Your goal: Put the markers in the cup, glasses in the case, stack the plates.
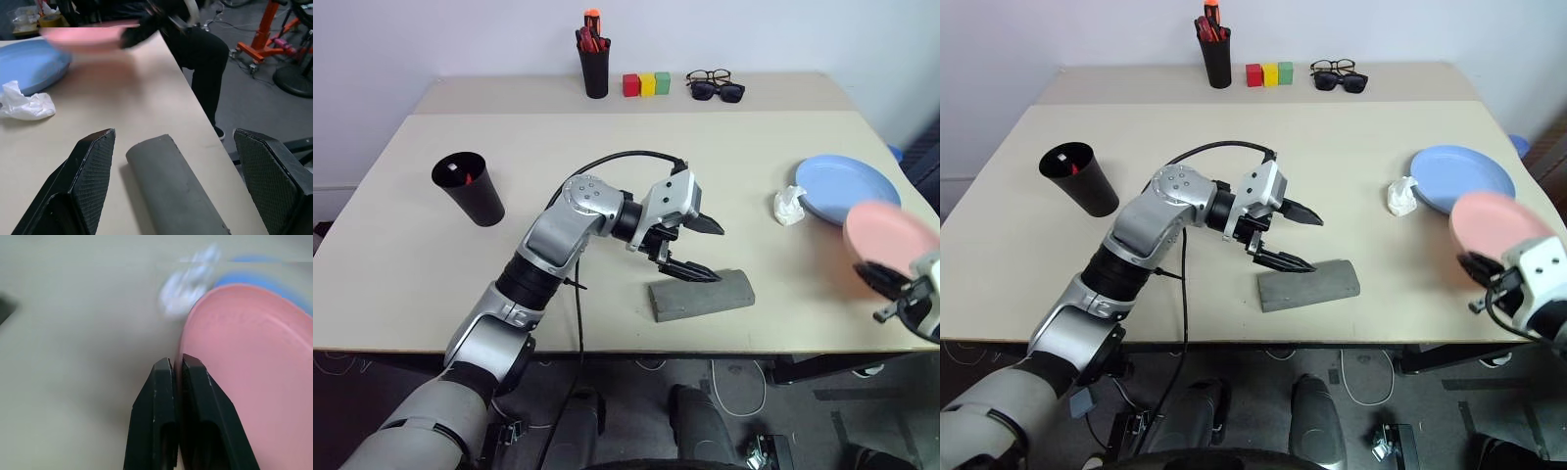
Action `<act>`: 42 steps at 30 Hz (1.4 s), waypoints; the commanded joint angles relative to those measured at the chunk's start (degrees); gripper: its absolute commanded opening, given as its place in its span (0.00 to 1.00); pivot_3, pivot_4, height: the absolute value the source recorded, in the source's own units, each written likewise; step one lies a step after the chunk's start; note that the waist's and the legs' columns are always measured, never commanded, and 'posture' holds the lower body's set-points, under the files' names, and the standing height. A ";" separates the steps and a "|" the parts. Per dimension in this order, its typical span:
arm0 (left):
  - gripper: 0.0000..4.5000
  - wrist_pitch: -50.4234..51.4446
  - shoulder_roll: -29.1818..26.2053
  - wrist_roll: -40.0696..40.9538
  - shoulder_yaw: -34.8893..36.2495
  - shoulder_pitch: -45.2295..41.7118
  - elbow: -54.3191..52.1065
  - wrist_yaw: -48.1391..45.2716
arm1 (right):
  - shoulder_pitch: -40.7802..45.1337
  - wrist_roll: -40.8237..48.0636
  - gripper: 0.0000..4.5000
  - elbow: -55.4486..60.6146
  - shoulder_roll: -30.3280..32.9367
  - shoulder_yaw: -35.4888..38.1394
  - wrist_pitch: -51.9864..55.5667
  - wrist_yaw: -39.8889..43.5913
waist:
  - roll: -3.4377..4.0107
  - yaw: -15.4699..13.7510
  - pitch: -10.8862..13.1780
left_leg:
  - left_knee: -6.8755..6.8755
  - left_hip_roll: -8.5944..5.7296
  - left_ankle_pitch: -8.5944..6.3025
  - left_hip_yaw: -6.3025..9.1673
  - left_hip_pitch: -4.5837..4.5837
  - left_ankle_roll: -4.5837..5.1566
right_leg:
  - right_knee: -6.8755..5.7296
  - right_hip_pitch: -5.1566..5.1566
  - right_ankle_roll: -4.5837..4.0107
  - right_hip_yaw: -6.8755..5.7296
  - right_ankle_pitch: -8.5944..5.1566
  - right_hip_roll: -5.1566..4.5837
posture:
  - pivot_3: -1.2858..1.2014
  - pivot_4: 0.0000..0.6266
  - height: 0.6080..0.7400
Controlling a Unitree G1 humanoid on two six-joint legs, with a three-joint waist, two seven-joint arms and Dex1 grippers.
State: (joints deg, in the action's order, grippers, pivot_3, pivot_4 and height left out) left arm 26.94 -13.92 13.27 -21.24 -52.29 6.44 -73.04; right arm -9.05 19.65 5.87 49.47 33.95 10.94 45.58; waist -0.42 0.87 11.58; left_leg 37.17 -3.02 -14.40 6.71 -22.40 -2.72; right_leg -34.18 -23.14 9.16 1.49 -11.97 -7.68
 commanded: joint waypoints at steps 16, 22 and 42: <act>0.88 7.84 -3.44 2.89 3.72 4.97 -11.50 10.29 | 55.58 -19.29 0.02 -65.10 4.38 -26.05 -31.62 4.24 | 0.07 0.51 0.05 | -0.15 -0.02 0.02 0.00 -0.03 -0.02 | 0.05 -0.10 -0.10 0.01 0.23 0.00 | 0.52 0.24 1.00; 0.88 11.85 -5.34 4.14 4.89 7.57 -15.94 14.07 | 60.33 -21.40 0.02 -72.84 1.00 -28.45 -33.83 3.52 | 0.06 0.69 0.05 | -0.13 -0.03 0.04 0.01 -0.04 -0.06 | 0.02 -0.09 -0.10 0.03 0.23 0.00 | 0.52 0.24 1.00; 0.88 12.51 -5.05 5.92 3.90 6.55 -14.33 16.62 | 56.69 -10.09 0.89 -64.29 -4.67 -22.60 -23.61 14.26 | 0.07 1.80 0.05 | -0.08 -0.04 0.09 0.02 0.04 -0.14 | -0.07 -0.05 -0.11 0.09 0.26 0.03 | 0.52 0.24 1.00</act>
State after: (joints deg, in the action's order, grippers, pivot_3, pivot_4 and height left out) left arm 39.91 -19.07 18.28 -18.29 -44.65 -7.22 -56.67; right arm 48.30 6.35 -61.87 45.28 9.83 -15.47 57.18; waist -0.35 2.67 11.63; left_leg 37.10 -3.05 -14.31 6.73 -22.36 -2.85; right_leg -34.26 -23.17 9.05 1.57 -11.72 -7.65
